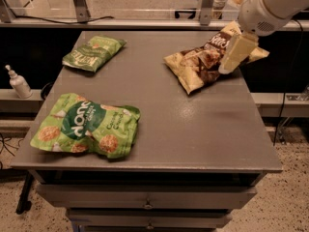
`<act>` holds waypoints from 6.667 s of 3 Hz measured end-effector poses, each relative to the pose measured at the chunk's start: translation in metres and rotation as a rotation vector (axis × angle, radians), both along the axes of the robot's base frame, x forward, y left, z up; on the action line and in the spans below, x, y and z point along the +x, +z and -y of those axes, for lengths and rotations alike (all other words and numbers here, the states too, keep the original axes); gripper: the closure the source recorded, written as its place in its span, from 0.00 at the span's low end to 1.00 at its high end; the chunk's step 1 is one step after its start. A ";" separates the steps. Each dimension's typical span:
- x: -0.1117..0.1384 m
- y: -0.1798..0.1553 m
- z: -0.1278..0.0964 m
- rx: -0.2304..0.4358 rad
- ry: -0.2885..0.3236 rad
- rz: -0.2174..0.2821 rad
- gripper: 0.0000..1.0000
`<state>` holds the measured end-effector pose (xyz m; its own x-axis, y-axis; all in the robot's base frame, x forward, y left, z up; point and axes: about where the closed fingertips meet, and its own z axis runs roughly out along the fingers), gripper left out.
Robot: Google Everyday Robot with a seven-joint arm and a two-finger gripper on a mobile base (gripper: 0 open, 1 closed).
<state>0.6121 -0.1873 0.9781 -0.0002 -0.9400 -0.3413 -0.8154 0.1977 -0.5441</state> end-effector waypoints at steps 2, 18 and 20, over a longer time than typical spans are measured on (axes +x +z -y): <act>0.071 -0.050 -0.016 0.037 0.036 -0.060 0.00; 0.134 0.021 -0.176 0.389 0.218 0.094 1.00; 0.175 -0.020 -0.222 0.409 0.330 0.089 1.00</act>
Offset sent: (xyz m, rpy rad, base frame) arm 0.1055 0.0238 -0.0803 0.0591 0.1154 0.0428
